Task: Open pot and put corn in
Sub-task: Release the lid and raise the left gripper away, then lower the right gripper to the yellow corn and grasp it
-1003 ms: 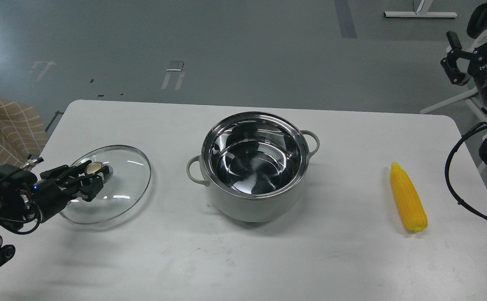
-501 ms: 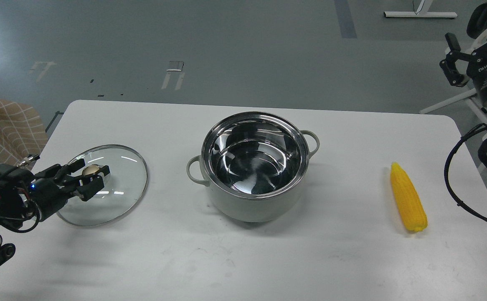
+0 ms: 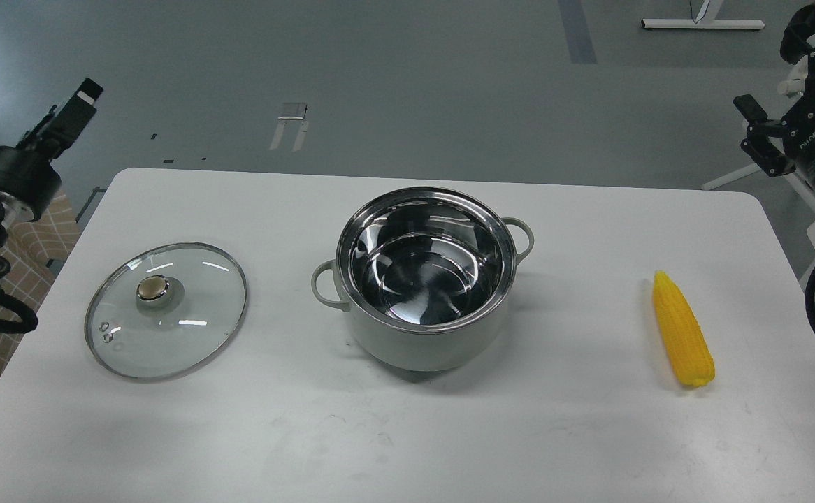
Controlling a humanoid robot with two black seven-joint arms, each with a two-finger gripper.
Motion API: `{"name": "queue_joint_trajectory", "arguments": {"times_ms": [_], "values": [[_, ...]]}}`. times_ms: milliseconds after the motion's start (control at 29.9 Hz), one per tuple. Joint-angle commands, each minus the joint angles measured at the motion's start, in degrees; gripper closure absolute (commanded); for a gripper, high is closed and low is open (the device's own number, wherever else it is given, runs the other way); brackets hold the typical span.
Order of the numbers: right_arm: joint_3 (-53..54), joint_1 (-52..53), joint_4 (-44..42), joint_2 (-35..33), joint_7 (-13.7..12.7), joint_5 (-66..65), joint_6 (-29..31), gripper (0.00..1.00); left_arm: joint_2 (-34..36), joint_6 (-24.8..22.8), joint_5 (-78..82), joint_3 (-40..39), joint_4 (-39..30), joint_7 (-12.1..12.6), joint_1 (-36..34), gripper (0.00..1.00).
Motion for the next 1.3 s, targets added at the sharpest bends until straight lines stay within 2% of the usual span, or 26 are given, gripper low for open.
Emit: {"name": "queue_joint_trajectory", "arguments": {"times_ms": [0,67,134,201,334,401,501,602,802,869,969,1036,1070,1203,1270], "values": [[-1.2,-0.7,1.3,-4.9,0.0,-8.4,0.0,0.0,-2.1,-6.4,-16.9,-0.3,0.1,0.1,-6.7,0.02],[-2.5,-0.9,2.2,-6.4,0.0,-11.3,0.1,0.0,-2.8,-9.6,-22.7,-0.9,0.1,0.1,-8.2,0.02],[-4.9,-0.9,3.9,-8.8,0.0,-15.1,0.1,0.0,-3.3,-15.7,-31.2,-2.7,0.3,0.2,-9.5,0.02],[-9.5,-0.9,7.0,-13.1,0.0,-22.3,0.1,0.0,-5.4,-23.2,-39.7,-7.3,3.9,0.3,-9.7,0.02],[-15.6,-1.0,12.2,-17.0,0.2,-34.6,-0.1,0.0,-11.5,-30.0,-44.1,-14.2,7.6,1.1,-9.9,0.02],[-18.0,-1.4,14.0,-17.9,0.2,-42.2,-0.1,0.0,-14.1,-33.0,-44.3,-19.4,7.4,3.7,-9.7,0.02],[-19.6,-3.6,14.0,-17.9,0.1,-48.8,-0.1,0.0,-16.4,-35.6,-44.3,-22.4,6.9,6.5,-9.3,0.02],[-21.2,-6.5,13.8,-17.3,0.1,-54.6,-0.1,0.0,-17.5,-37.2,-44.3,-23.2,4.0,7.0,-8.1,0.02],[-21.4,-11.6,13.4,-15.3,-0.4,-56.3,-0.1,0.0,-17.5,-37.8,-44.2,-23.5,-3.2,6.7,-5.0,0.02],[-21.5,-12.9,12.7,-14.5,-2.0,-57.6,-0.1,0.0,-17.4,-37.8,-44.2,-23.8,-3.2,6.7,-4.1,0.02],[-21.6,-13.0,11.2,-12.0,-5.2,-58.0,-0.1,0.05,-17.4,-37.5,-44.2,-23.8,-3.2,6.8,-3.5,0.02],[-21.7,-13.1,10.4,-10.5,-6.1,-58.6,-0.1,0.07,-17.4,-37.9,-44.1,-23.8,-3.3,7.0,-3.0,0.02],[-21.9,-13.0,9.4,-9.2,-6.2,-59.5,-0.1,0.11,-17.3,-37.9,-44.1,-23.9,-3.5,7.0,-2.7,0.02],[-22.1,-12.5,7.7,-6.5,-6.2,-62.6,-0.1,0.14,-16.9,-37.9,-44.1,-24.6,-3.6,6.9,-2.6,0.02],[-22.3,-12.5,6.8,-5.3,-6.2,-63.1,-0.1,0.19,-16.3,-37.9,-44.2,-24.9,-3.6,6.9,-2.6,0.02]]}}
